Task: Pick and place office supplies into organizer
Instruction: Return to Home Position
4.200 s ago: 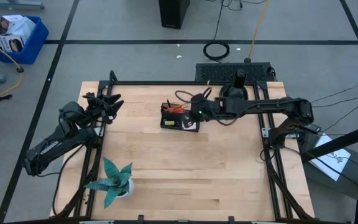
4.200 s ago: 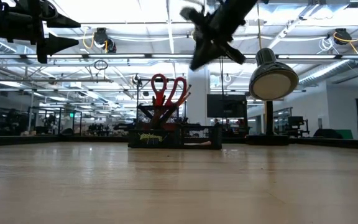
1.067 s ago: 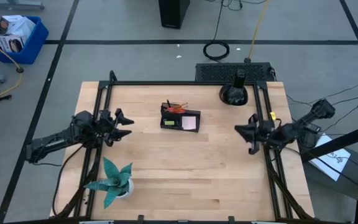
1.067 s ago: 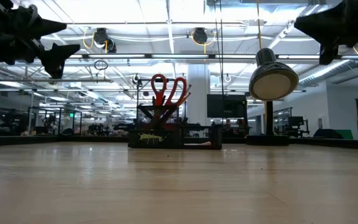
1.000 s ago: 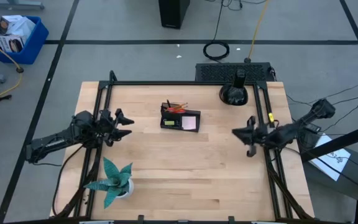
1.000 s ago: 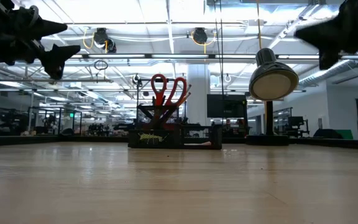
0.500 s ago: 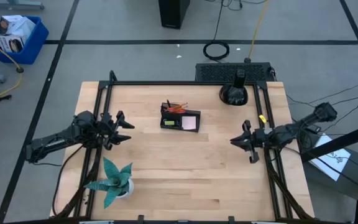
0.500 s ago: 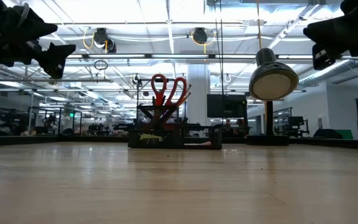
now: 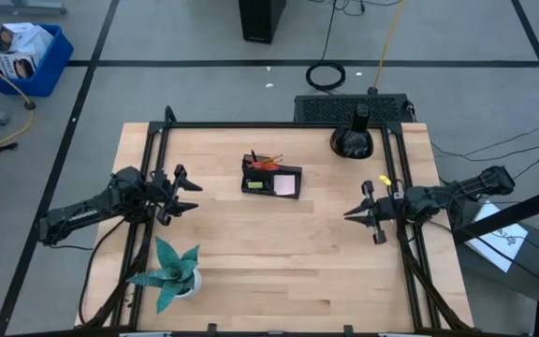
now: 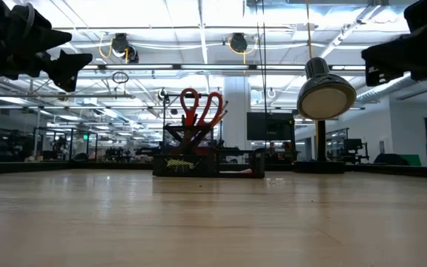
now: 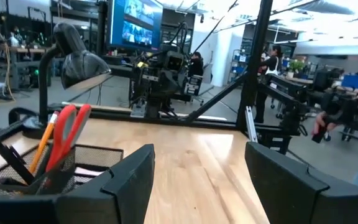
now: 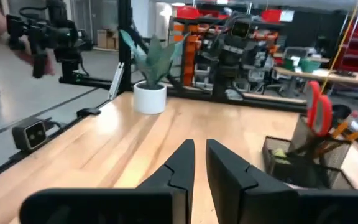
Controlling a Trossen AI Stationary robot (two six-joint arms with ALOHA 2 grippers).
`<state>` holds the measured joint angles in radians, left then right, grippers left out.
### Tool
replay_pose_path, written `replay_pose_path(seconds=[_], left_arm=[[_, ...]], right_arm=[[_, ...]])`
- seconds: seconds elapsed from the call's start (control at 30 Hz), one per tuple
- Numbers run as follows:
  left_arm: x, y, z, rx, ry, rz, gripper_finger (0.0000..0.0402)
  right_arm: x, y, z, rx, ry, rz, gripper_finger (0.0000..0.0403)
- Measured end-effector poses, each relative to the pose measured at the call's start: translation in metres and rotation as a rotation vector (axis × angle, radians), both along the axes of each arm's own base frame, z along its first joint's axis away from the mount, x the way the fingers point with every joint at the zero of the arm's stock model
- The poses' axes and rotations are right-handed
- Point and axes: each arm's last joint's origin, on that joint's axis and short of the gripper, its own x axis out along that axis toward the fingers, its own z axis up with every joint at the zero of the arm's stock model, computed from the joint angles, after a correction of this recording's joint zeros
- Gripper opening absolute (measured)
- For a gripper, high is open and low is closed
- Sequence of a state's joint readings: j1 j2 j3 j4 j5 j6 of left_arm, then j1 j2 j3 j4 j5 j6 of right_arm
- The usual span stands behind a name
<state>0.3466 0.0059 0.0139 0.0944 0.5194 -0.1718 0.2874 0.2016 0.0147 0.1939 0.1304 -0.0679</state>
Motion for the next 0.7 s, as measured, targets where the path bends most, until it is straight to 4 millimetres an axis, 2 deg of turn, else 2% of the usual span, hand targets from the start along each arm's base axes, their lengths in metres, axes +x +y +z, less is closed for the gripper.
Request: replay_pose_path(seconds=[0.27,0.43,0.7], left_arm=[[0.0,0.0001,0.0006,-0.097,0.011,-0.005,0.0255],[0.0,0.0001,0.0006,-0.096,0.011,-0.005,0.0255],[0.0,0.0001,0.0006,-0.097,0.011,-0.005,0.0255]], right_arm=[[0.0005,-0.0051,-0.0024,0.105,0.031,-0.177,0.0034],[0.0005,-0.0052,-0.0021,0.19,0.033,-0.186,0.0034],[0.0004,-0.0052,-0.002,0.202,0.034,-0.186,0.0034]])
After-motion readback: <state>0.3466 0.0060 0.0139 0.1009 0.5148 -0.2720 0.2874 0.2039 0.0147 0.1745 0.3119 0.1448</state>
